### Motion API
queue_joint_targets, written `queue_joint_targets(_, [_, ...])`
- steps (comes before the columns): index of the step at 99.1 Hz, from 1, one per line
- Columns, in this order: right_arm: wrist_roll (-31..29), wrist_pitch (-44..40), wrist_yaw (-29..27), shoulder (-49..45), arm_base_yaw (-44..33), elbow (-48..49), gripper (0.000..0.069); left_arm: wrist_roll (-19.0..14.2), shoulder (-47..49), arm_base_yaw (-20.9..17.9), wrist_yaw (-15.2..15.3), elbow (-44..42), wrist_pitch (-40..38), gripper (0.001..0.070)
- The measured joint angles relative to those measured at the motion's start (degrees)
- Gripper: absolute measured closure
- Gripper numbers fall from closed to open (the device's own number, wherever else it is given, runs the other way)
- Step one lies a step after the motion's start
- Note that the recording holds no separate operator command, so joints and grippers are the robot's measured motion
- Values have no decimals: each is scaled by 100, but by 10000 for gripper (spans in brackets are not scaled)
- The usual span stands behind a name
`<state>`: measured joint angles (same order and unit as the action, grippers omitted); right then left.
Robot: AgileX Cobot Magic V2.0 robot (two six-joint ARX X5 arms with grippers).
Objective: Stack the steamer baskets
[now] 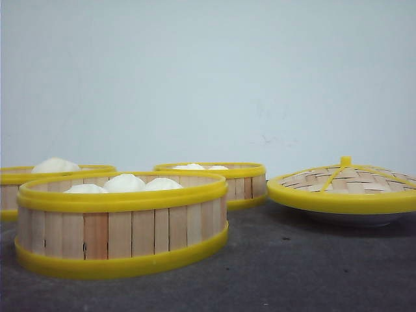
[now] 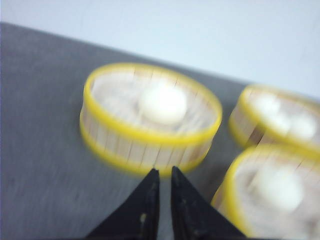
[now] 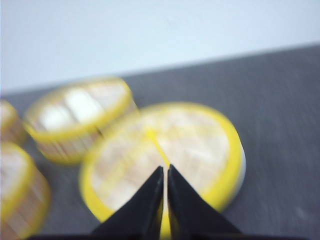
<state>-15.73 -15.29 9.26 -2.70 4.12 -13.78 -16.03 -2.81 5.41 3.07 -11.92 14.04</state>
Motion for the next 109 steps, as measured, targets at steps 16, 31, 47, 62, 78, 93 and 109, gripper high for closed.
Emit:
queue_joint_targets(16, [35, -756, -7, -946, 2, -1484, 682, -44, -791, 0, -7, -1467, 621, 695])
queue_joint_targets(31, [376, -1528, -20, -2094, 4, -2669, 682, 282, -1971, 0, -369, -2811, 1572, 695])
queue_joint_targets(47, [833, -1974, -22, -3165, 4, -3438, 682, 763, -3171, 0, -645, -4013, 2398, 695])
queue_joint_targets(62, [1045, -2085, -22, -3899, 4, -3504, 682, 1211, -3930, -2, -616, -4277, 2667, 695])
queue_joint_targets(78, [1169, -2159, -24, -4345, 4, -3504, 682, 1379, -4402, -4, -437, -4266, 2835, 695])
queue_joint_targets(93, [1255, -2162, -24, -4498, 4, -3501, 680, 1456, -4481, -4, -439, -4266, 2828, 695])
queue_joint_targets(109, [1281, -2159, -24, -4496, 4, -3504, 373, 1456, -4487, -4, -442, -4266, 2830, 547])
